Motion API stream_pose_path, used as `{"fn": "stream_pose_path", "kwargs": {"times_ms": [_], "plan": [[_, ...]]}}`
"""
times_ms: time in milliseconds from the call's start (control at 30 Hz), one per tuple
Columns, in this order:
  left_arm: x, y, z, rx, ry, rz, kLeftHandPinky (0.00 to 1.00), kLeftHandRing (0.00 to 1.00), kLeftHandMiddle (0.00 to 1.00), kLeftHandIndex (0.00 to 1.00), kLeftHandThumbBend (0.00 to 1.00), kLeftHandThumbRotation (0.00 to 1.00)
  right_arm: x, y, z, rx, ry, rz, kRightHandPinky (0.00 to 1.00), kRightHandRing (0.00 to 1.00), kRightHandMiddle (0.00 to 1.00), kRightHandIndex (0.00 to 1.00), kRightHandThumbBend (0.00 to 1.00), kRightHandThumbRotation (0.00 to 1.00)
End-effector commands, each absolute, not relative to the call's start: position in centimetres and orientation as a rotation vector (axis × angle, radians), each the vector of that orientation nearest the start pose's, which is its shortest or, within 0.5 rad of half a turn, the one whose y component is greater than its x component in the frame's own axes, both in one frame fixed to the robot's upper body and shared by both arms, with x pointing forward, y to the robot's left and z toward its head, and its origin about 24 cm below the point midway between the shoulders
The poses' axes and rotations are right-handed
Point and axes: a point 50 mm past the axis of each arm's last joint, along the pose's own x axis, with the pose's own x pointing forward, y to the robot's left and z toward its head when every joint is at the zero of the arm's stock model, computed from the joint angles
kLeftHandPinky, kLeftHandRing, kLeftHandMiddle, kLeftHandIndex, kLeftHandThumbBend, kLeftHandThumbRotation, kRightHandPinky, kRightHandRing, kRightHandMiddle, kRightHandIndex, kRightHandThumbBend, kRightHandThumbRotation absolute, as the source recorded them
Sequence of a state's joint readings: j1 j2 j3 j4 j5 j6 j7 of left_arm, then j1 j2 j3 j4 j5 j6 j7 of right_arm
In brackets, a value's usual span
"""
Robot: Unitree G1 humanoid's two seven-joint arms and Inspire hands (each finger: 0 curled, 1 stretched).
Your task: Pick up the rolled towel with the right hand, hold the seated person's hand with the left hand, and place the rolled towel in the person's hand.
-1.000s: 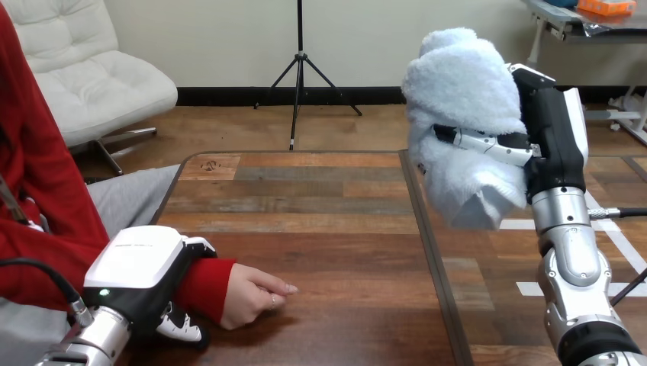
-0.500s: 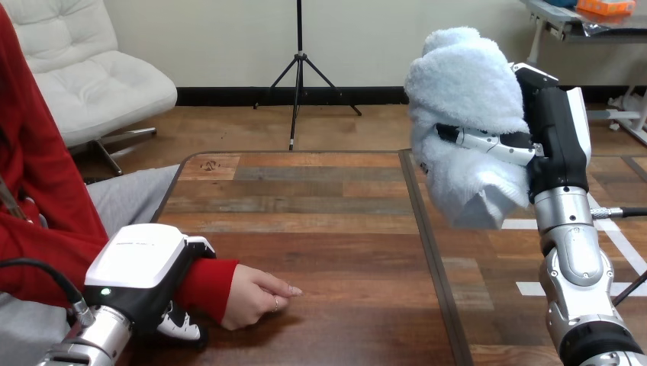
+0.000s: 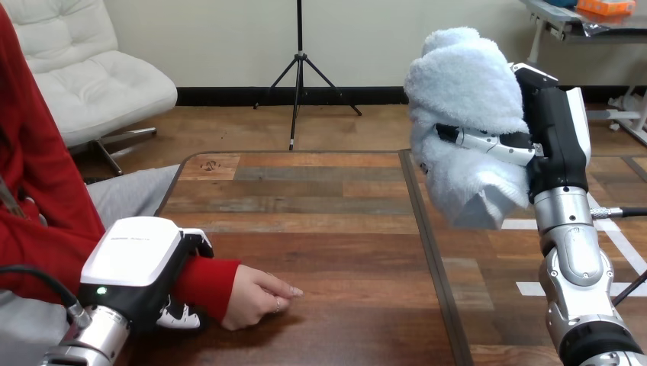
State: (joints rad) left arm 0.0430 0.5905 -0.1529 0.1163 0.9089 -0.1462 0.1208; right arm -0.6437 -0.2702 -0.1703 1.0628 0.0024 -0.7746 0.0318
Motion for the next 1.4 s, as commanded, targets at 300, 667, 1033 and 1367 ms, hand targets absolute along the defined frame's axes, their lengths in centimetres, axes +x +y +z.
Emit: {"fn": "stream_pose_path", "kwargs": {"times_ms": [300,667,1033,1367], "plan": [[25.01,22.70,4.62,1.480,-0.176,-0.148,0.34,0.40,0.46,0.47,0.70,0.00,35.15,-21.79,10.73,-0.179,-0.475,-0.079,0.24,0.29,0.37,0.41,0.80,0.00],[25.03,22.72,4.43,1.472,-0.183,-0.148,0.27,0.32,0.37,0.40,0.66,0.00,35.15,-21.80,10.69,-0.185,-0.472,-0.084,0.24,0.29,0.36,0.41,0.81,0.00],[24.97,22.66,4.42,1.460,-0.186,-0.146,0.26,0.30,0.35,0.38,0.67,0.00,35.12,-21.88,10.62,-0.194,-0.467,-0.091,0.24,0.29,0.36,0.41,0.81,0.00],[24.97,22.68,4.35,1.450,-0.176,-0.151,0.24,0.29,0.33,0.36,0.67,0.00,35.11,-21.88,10.55,-0.183,-0.464,-0.087,0.24,0.29,0.36,0.41,0.81,0.00]]}}
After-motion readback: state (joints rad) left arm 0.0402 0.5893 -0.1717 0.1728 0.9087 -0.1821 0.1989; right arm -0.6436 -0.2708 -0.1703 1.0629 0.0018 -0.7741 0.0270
